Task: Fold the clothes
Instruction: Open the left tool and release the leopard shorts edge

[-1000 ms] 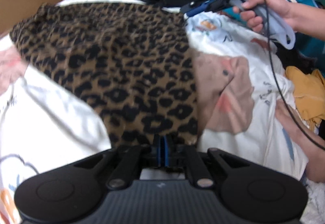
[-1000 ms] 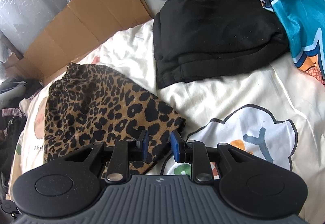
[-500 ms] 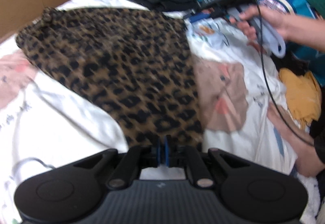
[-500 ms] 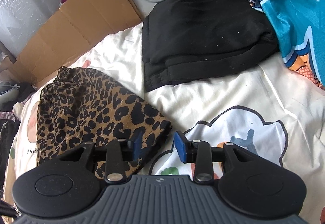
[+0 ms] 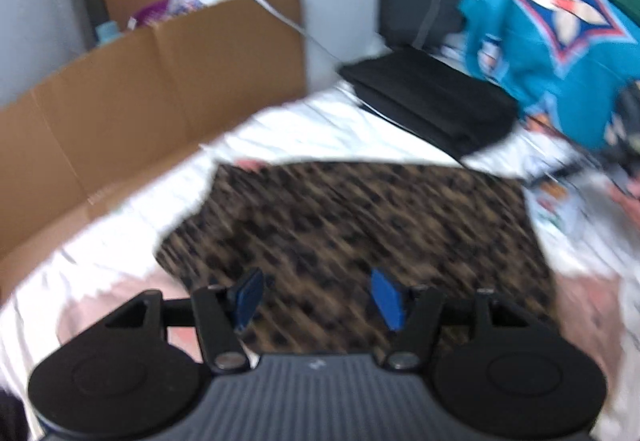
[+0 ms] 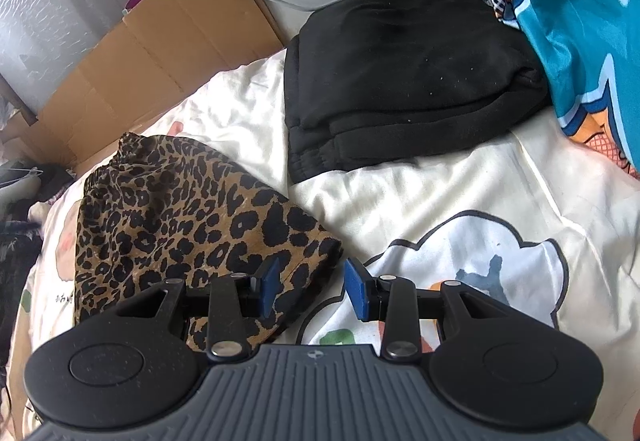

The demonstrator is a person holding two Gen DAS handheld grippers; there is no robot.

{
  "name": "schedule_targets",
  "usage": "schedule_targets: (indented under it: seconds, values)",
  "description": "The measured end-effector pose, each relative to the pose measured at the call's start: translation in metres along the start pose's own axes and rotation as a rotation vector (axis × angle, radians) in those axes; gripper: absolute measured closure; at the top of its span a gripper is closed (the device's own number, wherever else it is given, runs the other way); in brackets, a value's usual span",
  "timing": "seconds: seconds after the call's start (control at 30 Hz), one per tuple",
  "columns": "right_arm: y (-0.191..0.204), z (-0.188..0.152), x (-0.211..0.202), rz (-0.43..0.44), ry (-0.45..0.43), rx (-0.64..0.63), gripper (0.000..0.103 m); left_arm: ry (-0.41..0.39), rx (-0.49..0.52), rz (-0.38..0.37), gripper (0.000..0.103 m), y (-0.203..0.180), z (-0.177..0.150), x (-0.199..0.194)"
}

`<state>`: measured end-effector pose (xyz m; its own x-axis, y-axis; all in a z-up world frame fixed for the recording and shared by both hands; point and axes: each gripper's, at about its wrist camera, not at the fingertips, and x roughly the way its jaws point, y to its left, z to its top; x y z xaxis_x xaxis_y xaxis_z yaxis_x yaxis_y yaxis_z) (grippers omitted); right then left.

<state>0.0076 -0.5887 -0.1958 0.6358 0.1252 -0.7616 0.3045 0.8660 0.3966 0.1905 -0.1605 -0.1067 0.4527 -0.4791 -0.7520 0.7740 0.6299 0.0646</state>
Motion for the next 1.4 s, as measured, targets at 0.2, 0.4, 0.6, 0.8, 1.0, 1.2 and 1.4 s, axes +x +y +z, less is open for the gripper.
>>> schedule_targets:
  seconds: [0.2,0.4,0.6,0.8,1.0,1.2,1.4]
  values:
    - [-0.003,-0.002,0.001,-0.008,-0.013,0.019,0.06,-0.035,0.132,0.066,0.035,0.009,0.048,0.038]
    - [-0.008,-0.006,0.004,-0.009,-0.015,0.017,0.06,0.009,0.166,0.094,0.034,0.014,0.076,0.08]
    - [0.001,-0.003,0.006,0.012,-0.015,-0.049,0.06,0.079,0.135,0.112,0.033,0.023,0.081,0.118]
    - [-0.005,0.003,0.011,-0.004,-0.011,-0.024,0.06,0.136,0.079,0.124,0.031,0.037,0.074,0.145]
    - [-0.007,0.012,0.018,0.006,-0.025,-0.029,0.06,0.177,0.079,0.108,0.04,0.047,0.066,0.163]
    - [-0.001,0.012,0.028,0.04,0.006,-0.054,0.079,0.19,0.064,0.107,0.046,0.058,0.064,0.168]
    - [0.001,0.009,0.029,0.034,0.019,-0.052,0.08,0.173,0.081,0.125,0.046,0.055,0.067,0.17]
